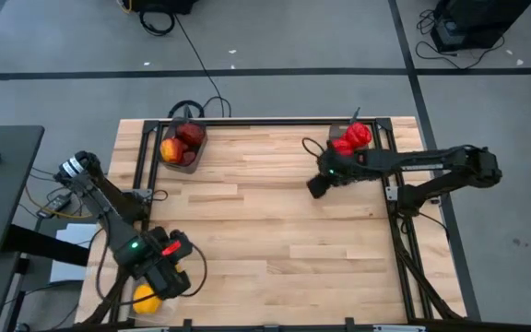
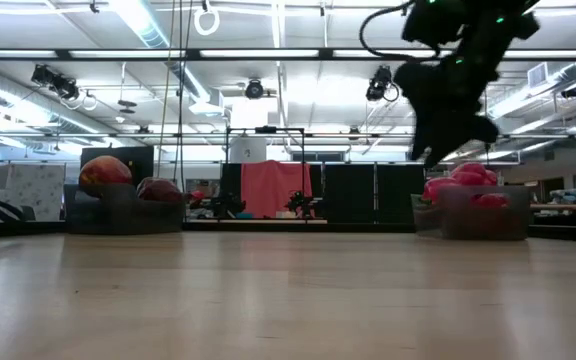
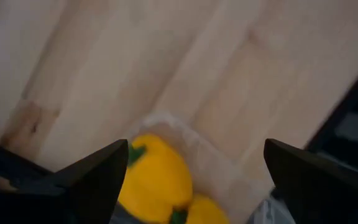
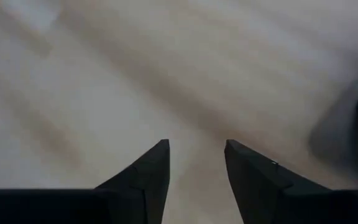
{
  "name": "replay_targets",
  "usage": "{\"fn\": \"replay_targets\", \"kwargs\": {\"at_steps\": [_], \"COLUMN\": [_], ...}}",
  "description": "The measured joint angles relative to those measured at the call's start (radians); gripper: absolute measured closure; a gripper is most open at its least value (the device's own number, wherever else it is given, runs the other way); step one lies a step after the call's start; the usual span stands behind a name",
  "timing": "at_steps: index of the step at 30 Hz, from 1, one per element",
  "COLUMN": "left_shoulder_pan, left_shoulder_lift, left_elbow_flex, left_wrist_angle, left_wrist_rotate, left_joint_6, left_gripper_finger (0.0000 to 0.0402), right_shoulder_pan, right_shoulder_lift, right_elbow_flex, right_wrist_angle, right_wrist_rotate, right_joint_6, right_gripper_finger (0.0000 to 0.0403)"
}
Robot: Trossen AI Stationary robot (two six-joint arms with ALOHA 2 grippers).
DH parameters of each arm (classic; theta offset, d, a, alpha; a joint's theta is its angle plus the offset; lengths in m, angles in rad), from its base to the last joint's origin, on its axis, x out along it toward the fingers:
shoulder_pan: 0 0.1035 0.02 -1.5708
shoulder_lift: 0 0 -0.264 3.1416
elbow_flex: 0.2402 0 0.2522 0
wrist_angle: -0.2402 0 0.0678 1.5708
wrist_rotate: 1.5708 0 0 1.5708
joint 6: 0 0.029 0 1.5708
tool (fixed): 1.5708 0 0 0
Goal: Sort produce into baskets
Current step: Adjust the right black bin
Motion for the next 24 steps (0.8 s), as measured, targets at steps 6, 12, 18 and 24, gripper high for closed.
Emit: {"fn": "replay_targets", "kwargs": {"at_steps": [6,12,18,24], "left_shoulder_pan": [0.097,0.175,0.197,0.258], "left_shoulder_lift": [0.000,0.000,0.000,0.000], "left_elbow_flex": [0.000,0.000,0.000,-0.005], "left_wrist_angle": [0.012,0.014,0.014,0.011], "left_wrist_rotate": [-0.024,-0.022,-0.027,-0.099], "left_joint_6": [0.119,0.185,0.229,0.283], "left_gripper_finger": [0.0021,0.0021,0.0021,0.0021], "right_shoulder_pan": [-0.133,-0.219,-0.237,-0.273], "right_shoulder_lift": [0.173,0.311,0.324,0.274], "right_elbow_flex": [0.037,0.093,0.110,0.110], "right_wrist_angle": [0.005,-0.051,-0.193,-0.184], "right_wrist_rotate": [0.153,0.194,0.284,0.304], "right_joint_6": [-0.021,-0.053,-0.042,-0.089], "right_gripper_finger": [0.0254,0.0280,0.0290,0.0291]}}
